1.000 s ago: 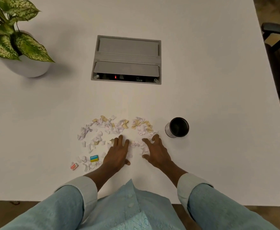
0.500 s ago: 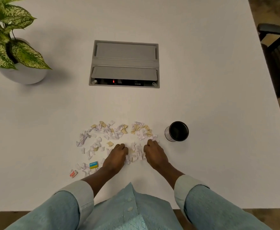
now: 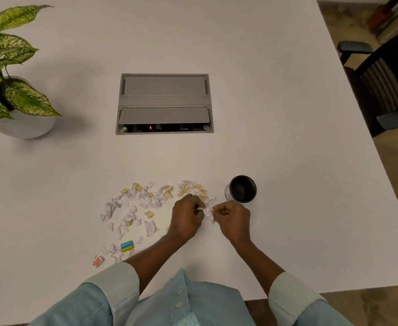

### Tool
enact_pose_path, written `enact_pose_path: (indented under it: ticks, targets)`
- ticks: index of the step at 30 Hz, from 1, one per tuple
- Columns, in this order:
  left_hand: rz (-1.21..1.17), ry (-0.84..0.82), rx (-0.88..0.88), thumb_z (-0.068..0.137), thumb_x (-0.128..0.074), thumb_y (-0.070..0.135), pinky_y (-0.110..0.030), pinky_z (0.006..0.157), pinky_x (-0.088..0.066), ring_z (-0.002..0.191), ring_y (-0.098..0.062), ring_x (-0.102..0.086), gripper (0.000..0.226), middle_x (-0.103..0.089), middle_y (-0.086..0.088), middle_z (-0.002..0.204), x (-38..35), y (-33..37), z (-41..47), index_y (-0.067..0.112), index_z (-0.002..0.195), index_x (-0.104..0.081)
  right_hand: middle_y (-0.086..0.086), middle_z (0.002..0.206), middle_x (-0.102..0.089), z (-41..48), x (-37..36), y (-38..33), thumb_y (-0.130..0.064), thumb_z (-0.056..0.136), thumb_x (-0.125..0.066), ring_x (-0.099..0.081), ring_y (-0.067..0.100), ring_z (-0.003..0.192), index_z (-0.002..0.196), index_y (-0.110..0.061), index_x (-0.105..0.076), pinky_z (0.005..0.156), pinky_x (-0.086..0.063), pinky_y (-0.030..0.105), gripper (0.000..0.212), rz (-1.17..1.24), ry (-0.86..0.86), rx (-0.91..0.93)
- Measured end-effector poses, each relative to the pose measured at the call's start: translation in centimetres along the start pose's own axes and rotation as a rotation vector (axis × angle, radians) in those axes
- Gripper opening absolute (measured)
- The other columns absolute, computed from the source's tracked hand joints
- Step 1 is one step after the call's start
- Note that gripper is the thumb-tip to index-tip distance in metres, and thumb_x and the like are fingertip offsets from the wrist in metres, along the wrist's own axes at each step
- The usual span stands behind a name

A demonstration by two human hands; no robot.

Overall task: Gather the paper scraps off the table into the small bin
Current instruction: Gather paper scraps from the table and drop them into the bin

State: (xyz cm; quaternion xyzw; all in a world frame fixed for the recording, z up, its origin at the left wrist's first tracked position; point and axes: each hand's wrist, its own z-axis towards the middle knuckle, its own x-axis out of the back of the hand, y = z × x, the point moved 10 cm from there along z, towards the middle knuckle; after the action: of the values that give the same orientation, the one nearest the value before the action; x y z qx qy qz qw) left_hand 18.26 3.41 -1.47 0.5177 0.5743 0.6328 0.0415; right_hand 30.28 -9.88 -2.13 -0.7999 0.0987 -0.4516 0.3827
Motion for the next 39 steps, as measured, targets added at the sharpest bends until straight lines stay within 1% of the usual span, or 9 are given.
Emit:
enact_pose_path:
  ticks: [4, 7, 12, 18, 23, 28, 32, 37, 39]
  targets:
    - [-0.057, 0.019, -0.061, 0.080, -0.075, 0.001, -0.025, 0.059, -0.048, 0.068, -0.010, -0.059, 0.012, -0.068, 0.002, 0.077, -0.4, 4.3, 1.8, 0.012, 0.078, -0.070, -0.011, 0.076, -0.076, 0.7, 5.1, -0.7, -0.020, 0.077, -0.088, -0.068, -0.005, 0.067, 0.083, -0.020, -0.081, 0.066, -0.055, 0.011, 0.009, 0.075, 0.148, -0.009]
    - [-0.043, -0.008, -0.087, 0.079, -0.070, 0.000, -0.028, 0.061, -0.049, 0.069, -0.012, -0.060, 0.011, -0.069, 0.001, 0.080, -1.3, 7.3, 3.4, 0.011, 0.079, -0.070, -0.013, 0.073, -0.076, 1.8, 8.1, -0.5, -0.025, 0.078, -0.088, -0.070, 0.000, 0.068, 0.080, -0.024, -0.081, 0.073, -0.059, 0.024, 0.007, 0.141, 0.218, -0.054]
    - [0.043, -0.066, -0.057, 0.079, -0.061, -0.005, -0.040, 0.069, -0.053, 0.077, -0.022, -0.062, 0.014, -0.071, -0.008, 0.085, -3.4, 10.0, 5.9, 0.004, 0.083, -0.070, -0.006, 0.074, -0.078, 4.1, 10.5, 0.1, -0.028, 0.079, -0.086, -0.073, 0.008, 0.070, 0.078, -0.021, -0.081, 0.076, -0.063, 0.035, 0.008, 0.180, 0.292, -0.105]
    - [0.091, -0.122, -0.008, 0.080, -0.060, -0.006, -0.040, 0.073, -0.054, 0.087, -0.029, -0.066, 0.017, -0.074, -0.014, 0.094, -5.3, 10.3, 7.8, 0.002, 0.090, -0.071, 0.003, 0.079, -0.079, 6.0, 10.3, 1.1, -0.019, 0.081, -0.084, -0.073, 0.018, 0.071, 0.081, -0.015, -0.080, 0.075, -0.063, 0.037, 0.006, 0.061, 0.276, -0.156]
    - [0.047, -0.157, -0.048, 0.078, -0.068, -0.001, -0.041, 0.075, -0.055, 0.090, -0.028, -0.065, 0.016, -0.070, -0.012, 0.097, -5.9, 10.5, 8.0, 0.003, 0.094, -0.069, 0.004, 0.087, -0.079, 6.2, 9.9, 1.9, -0.016, 0.086, -0.080, -0.071, 0.017, 0.073, 0.089, -0.014, -0.079, 0.072, -0.056, 0.026, 0.004, 0.025, 0.268, -0.179]
    - [0.001, -0.116, -0.141, 0.082, -0.071, 0.005, -0.036, 0.087, -0.053, 0.105, -0.022, -0.061, 0.027, -0.067, -0.007, 0.113, -4.9, 10.2, 7.3, 0.009, 0.109, -0.068, 0.006, 0.099, -0.078, 5.4, 10.4, 1.5, 0.000, 0.088, -0.069, -0.074, 0.023, 0.086, 0.103, -0.012, -0.075, 0.077, -0.064, 0.039, 0.021, -0.014, 0.283, -0.136]
    - [0.043, -0.048, -0.089, 0.080, -0.070, 0.007, -0.033, 0.086, -0.051, 0.112, -0.016, -0.057, 0.033, -0.063, 0.003, 0.117, -3.3, 7.1, 6.7, 0.018, 0.111, -0.066, 0.004, 0.100, -0.075, 3.9, 10.1, 0.7, -0.001, 0.091, -0.064, -0.072, 0.020, 0.088, 0.101, -0.015, -0.074, 0.080, -0.061, 0.036, 0.020, 0.003, 0.306, -0.040]
    - [0.256, -0.064, -0.009, 0.082, -0.069, 0.008, -0.037, 0.075, -0.055, 0.115, -0.020, -0.053, 0.030, -0.061, 0.001, 0.118, -1.3, 0.8, 5.3, 0.019, 0.110, -0.064, -0.006, 0.090, -0.075, 1.5, 5.5, -0.3, -0.007, 0.089, -0.072, -0.069, 0.006, 0.077, 0.093, -0.021, -0.075, 0.075, -0.059, 0.022, 0.015, 0.044, 0.129, 0.088]
    - [0.391, -0.107, 0.012, 0.083, -0.071, 0.012, -0.039, 0.070, -0.058, 0.120, -0.020, -0.050, 0.036, -0.056, 0.001, 0.124, -0.5, -2.0, 4.6, 0.019, 0.116, -0.060, -0.007, 0.096, -0.072, 0.4, 2.5, -0.4, -0.010, 0.088, -0.073, -0.067, 0.005, 0.078, 0.101, -0.022, -0.073, 0.076, -0.060, 0.030, 0.018, -0.007, -0.003, 0.145]
